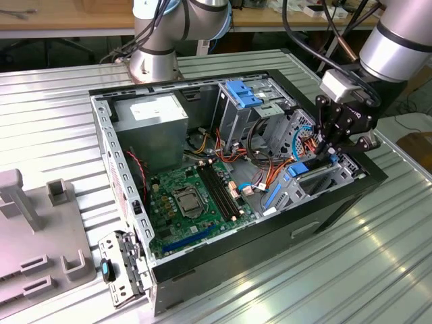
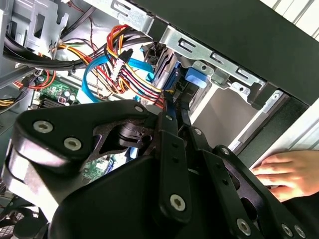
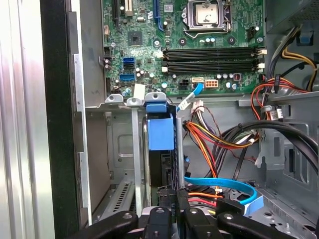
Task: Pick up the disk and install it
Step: 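Insert the first disk wire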
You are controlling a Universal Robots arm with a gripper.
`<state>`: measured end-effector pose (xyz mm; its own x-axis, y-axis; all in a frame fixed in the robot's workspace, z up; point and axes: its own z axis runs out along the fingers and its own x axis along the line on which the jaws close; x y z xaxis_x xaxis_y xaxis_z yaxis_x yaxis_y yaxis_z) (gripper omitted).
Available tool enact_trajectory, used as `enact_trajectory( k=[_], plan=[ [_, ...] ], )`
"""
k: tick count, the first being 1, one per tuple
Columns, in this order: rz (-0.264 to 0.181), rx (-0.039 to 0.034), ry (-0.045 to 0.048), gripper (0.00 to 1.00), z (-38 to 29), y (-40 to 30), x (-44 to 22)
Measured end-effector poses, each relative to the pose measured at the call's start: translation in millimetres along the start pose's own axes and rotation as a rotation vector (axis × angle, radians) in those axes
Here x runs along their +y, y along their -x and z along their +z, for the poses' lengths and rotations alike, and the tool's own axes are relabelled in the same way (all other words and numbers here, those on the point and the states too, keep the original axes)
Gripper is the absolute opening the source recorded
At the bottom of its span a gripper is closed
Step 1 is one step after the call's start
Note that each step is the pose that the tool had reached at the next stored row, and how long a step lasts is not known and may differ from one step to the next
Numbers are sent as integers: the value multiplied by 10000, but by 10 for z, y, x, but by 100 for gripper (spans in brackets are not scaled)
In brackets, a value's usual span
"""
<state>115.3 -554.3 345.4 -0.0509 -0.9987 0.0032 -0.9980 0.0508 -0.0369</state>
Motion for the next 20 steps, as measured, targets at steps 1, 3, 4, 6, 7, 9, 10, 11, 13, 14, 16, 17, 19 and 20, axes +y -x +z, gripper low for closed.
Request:
enact_trajectory(
  k=[1, 3, 4, 6, 7, 9, 10, 11, 13, 14, 16, 17, 19, 20],
  plan=[
    [0, -2, 0, 16, 4, 0, 0],
    [0, 1, 0, 16, 11, 0, 0],
    [0, -1, 0, 16, 15, 0, 0],
    [0, -2, 0, 16, 21, 0, 1],
    [0, -3, 0, 16, 24, 0, 1],
    [0, -7, 0, 16, 30, 0, 1],
    [0, -8, 0, 16, 33, 0, 1],
    [0, -7, 0, 16, 42, 0, 2],
    [0, -3, 1, 16, 49, 0, 2],
    [0, -3, 0, 16, 50, 0, 2],
    [1, -9, 0, 16, 54, 0, 2],
    [0, -8, 0, 16, 53, 0, 2],
    [1, -22, 0, 16, 58, 1, 2],
    [2, -27, 1, 24, 44, 0, 2]
  ],
)
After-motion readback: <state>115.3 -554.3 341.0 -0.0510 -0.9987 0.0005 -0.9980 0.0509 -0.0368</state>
